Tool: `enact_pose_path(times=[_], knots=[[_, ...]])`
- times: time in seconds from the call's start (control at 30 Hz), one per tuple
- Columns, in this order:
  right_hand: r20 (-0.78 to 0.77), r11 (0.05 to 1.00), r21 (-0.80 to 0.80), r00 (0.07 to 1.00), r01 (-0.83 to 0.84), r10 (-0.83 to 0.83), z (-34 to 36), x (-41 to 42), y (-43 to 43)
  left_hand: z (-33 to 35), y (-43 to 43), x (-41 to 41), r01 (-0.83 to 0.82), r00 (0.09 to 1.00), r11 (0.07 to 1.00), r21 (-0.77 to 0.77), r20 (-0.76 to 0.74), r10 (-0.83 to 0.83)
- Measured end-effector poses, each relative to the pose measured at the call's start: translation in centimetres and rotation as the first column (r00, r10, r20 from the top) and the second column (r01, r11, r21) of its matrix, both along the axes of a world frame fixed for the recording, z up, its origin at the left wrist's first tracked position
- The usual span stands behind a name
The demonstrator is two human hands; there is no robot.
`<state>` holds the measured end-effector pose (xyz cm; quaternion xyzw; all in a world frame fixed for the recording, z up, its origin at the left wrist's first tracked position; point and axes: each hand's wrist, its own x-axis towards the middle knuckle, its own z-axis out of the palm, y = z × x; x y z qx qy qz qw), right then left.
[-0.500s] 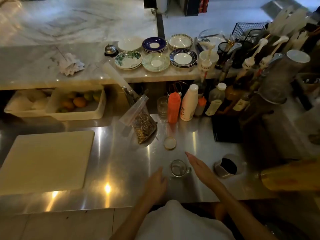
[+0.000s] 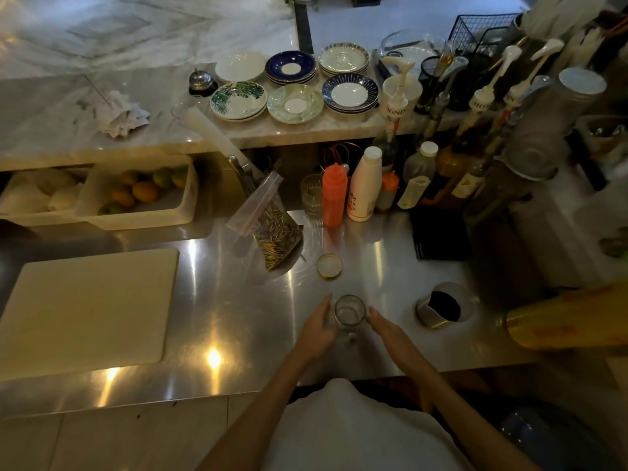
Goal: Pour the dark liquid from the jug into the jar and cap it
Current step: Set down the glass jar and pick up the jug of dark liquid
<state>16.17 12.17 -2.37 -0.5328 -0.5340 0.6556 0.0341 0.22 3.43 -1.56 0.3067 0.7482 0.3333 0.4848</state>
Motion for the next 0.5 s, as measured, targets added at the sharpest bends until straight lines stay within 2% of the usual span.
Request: enact_pose_path(times=[0.13, 0.27, 0.4, 0.5], knots=[[-0.015, 1.0, 0.018, 1.0, 0.011, -0.011, 0.4, -1.0, 1.3, 0.6, 0.1, -0.1, -0.053, 0.998, 0.996, -0.076, -0.034, 0.051], [-0.08, 0.996, -0.036, 0.993, 0.079, -0.081, 1.0, -3.1, 2.1, 0.9, -1.7, 1.4, 0.033, 0.999, 0.999, -0.043, 0.018, -0.033], [-0.047, 0.993, -0.064, 0.994, 0.098, -0.102, 0.2, -3.2, 0.7, 0.6, -1.9, 2.0, 0.082, 0.996, 0.996, 0.028, 0.033, -0.083], [0.041, 0.997, -0.043, 0.997, 0.071, -0.069, 0.4, -2.2, -0.7, -0.2, -1.6, 1.2, 0.106, 0.994, 0.993, 0.049, 0.028, -0.107]])
